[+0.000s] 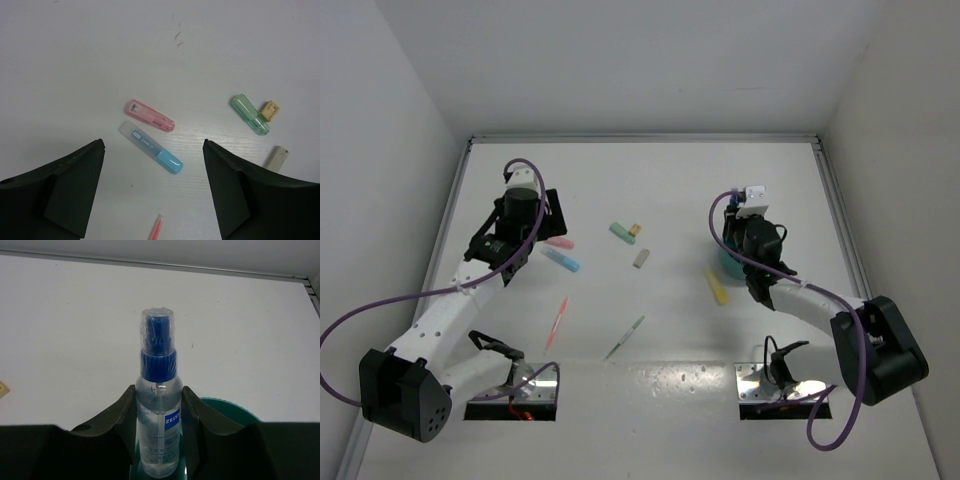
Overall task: Sort the stationery into containers
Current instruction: Place the stationery in the storage box.
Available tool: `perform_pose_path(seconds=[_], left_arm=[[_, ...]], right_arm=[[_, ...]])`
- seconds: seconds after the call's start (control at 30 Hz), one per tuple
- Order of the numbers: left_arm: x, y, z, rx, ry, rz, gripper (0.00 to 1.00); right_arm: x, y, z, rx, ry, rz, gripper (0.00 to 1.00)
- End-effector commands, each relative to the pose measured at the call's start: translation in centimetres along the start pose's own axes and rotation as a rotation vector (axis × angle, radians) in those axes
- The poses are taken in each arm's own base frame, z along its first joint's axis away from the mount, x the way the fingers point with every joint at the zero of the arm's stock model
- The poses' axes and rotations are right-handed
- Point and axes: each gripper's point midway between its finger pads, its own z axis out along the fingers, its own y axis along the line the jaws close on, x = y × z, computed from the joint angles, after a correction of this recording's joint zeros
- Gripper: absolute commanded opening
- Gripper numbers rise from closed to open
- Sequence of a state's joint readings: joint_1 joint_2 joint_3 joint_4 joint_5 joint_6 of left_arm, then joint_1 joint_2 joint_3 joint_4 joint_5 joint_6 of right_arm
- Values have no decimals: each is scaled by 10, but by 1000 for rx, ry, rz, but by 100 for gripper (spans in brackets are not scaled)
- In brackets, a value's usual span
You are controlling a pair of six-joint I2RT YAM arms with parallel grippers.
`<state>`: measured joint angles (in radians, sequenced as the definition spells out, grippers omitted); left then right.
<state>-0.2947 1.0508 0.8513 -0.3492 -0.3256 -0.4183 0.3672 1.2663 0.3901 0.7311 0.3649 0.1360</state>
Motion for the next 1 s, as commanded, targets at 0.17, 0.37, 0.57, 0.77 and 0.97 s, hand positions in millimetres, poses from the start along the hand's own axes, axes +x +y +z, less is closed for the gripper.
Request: perform_pose_path(seconds=[0.17,0.37,0.57,0.77,0.97], left_arm=[[-8,-3,-1,17,-34,2,85],[-8,-3,-1,17,-34,2,85],[-11,-3,-3,19,-42,-1,85],[-8,-4,-1,25,-30,3,83],[18,-7,6,14,56,-94,15]], right_arm=[[-9,2,7,-9,-18,40,2],[-9,4,5,-30,-10,28,26],[-17,5,1,-58,-35,27,58],[-36,8,-6,-88,-86,31,64],[-64,15,-20,-167,-152,3,65]])
